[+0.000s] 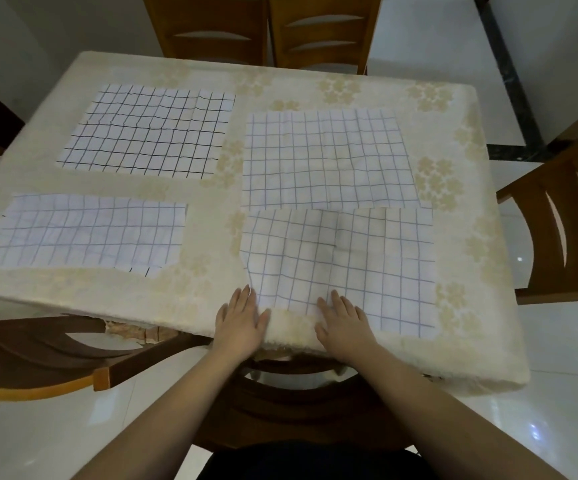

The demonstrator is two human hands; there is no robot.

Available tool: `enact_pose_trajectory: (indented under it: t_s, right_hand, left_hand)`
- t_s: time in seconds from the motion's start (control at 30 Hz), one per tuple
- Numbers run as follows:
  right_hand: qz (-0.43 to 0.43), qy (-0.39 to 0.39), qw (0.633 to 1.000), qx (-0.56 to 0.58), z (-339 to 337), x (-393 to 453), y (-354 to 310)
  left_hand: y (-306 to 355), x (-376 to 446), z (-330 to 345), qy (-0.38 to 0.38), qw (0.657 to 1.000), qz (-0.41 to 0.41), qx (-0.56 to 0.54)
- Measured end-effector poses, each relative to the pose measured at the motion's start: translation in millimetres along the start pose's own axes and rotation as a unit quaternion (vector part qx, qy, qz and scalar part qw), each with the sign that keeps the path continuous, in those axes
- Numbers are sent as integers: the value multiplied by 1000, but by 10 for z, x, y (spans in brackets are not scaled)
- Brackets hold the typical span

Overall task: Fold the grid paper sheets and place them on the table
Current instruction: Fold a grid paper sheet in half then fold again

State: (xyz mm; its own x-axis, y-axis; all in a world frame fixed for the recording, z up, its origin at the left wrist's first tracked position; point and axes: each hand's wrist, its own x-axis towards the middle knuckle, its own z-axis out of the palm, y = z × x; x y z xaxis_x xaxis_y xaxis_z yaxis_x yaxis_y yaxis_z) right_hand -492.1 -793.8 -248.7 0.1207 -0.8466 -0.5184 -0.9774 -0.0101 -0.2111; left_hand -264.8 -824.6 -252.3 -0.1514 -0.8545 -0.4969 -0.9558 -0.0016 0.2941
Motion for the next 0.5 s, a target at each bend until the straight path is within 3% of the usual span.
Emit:
enact_pose_trajectory:
  t_s: [0.5]
  right_hand:
    - [45,8,997,64,51,-128,-430]
  left_hand:
    - [-409,-615,-322,61,984,83,-143]
